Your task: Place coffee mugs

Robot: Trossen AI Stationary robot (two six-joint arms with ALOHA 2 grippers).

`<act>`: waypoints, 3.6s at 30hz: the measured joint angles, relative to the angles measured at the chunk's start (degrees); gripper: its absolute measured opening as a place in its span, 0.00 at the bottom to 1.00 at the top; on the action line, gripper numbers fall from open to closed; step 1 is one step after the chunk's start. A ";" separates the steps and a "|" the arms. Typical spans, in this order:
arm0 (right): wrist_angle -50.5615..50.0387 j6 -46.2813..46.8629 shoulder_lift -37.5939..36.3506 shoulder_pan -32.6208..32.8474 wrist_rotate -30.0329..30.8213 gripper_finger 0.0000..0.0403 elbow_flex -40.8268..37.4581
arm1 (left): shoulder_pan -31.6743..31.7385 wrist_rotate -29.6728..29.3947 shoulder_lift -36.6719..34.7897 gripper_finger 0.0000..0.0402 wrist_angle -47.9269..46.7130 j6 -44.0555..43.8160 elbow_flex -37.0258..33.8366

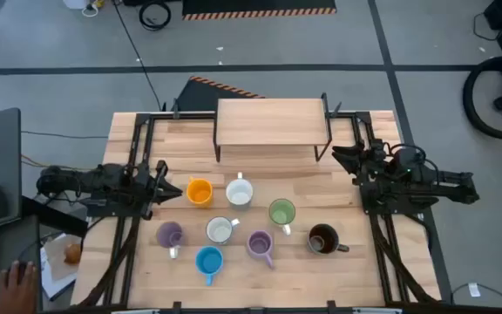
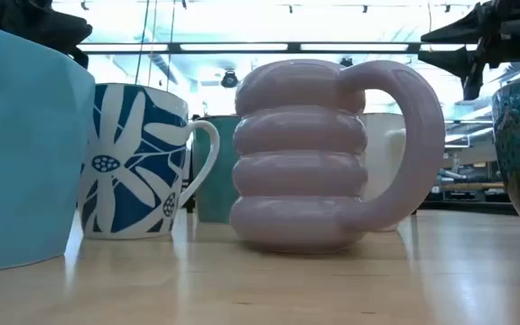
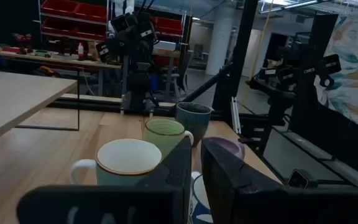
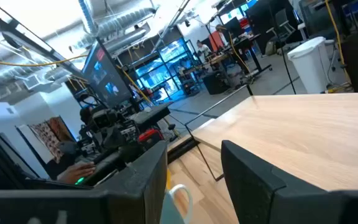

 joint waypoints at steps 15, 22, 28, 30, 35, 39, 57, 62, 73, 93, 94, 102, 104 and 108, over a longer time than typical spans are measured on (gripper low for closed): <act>0.00 0.00 0.00 0.00 0.00 0.39 0.00 | 0.00 0.02 0.00 0.10 0.02 0.00 0.02; -0.01 0.00 0.00 0.00 0.00 0.39 0.00 | 0.00 0.02 0.02 0.10 0.02 0.00 0.02; -0.01 -0.01 0.01 0.00 0.00 0.39 0.02 | 0.00 0.01 0.00 0.10 0.02 0.00 0.01; -0.01 0.00 0.02 0.00 0.00 0.39 0.02 | 0.00 0.02 0.00 0.10 0.02 0.02 0.02; -0.01 0.00 0.00 0.00 0.00 0.39 0.00 | 0.01 0.00 0.00 0.10 0.00 0.01 0.02; 0.00 0.00 0.02 0.00 0.00 0.39 0.00 | 0.00 0.02 0.00 0.10 0.02 0.00 0.00; -0.01 0.00 0.00 0.00 0.00 0.39 0.00 | 0.02 -5.84 0.02 0.10 9.24 -4.77 0.00; 4.61 1.47 0.30 0.00 2.65 0.39 0.00 | 0.02 -20.93 0.00 0.10 24.45 -17.14 0.00; 21.64 9.80 0.33 0.00 14.01 0.39 0.02 | 0.02 -38.71 0.00 0.10 33.74 -18.14 0.00; 37.47 12.32 1.72 0.00 11.71 0.39 0.06 | 0.02 -51.09 0.00 0.10 40.13 -22.14 0.00; 36.31 12.53 2.54 0.00 10.96 0.39 0.38 | 0.02 -50.19 0.00 0.10 39.91 -22.23 0.16; 24.10 15.25 16.96 0.07 7.62 0.39 9.13 | -0.04 -45.42 0.02 0.10 26.85 -23.37 7.48; 23.19 14.13 20.86 0.06 6.03 0.39 11.47 | -0.04 -44.98 0.03 0.10 18.56 -24.60 10.88; 19.87 13.68 27.49 0.00 1.32 0.39 16.59 | -0.04 -42.12 1.20 0.10 6.02 -27.16 17.29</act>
